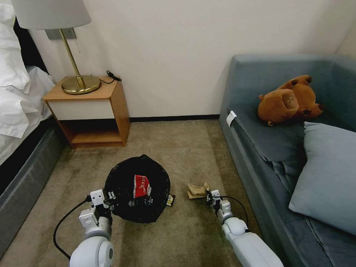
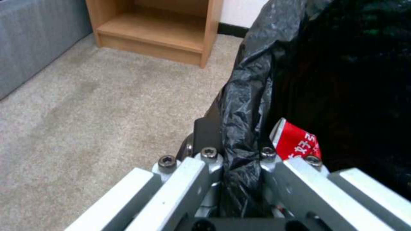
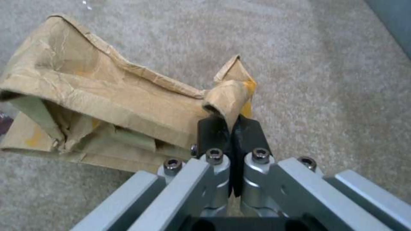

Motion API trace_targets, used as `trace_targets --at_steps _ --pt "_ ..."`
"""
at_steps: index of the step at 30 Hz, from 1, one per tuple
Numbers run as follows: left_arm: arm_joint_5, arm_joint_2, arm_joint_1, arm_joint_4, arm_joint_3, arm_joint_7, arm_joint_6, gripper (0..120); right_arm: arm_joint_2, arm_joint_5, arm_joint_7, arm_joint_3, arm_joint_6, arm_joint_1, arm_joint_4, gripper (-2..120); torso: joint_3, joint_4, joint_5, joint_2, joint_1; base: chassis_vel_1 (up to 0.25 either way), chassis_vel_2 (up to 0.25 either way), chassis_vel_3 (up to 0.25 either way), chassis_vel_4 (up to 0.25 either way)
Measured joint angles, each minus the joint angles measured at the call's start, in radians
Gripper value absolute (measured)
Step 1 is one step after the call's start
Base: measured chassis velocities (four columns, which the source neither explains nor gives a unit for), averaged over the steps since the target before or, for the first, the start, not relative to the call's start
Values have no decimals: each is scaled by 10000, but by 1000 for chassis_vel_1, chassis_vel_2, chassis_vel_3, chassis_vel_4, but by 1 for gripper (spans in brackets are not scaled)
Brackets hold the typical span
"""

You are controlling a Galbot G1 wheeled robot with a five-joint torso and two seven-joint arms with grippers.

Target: Pick up the trash bin, then pick up the garbage on the floor and place it into the trash bin.

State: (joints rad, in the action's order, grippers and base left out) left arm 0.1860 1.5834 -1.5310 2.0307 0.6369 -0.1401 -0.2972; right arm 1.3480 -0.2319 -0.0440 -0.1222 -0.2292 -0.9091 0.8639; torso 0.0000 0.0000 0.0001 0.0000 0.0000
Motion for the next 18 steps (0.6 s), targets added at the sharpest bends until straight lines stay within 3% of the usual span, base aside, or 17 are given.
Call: trace_targets --at_steps 18 --pt "-97 99 34 -58 -58 -16 0 1 -364 -357 140 -175 -201 -336 1303 0 0 0 1 0 0 0 0 0 0"
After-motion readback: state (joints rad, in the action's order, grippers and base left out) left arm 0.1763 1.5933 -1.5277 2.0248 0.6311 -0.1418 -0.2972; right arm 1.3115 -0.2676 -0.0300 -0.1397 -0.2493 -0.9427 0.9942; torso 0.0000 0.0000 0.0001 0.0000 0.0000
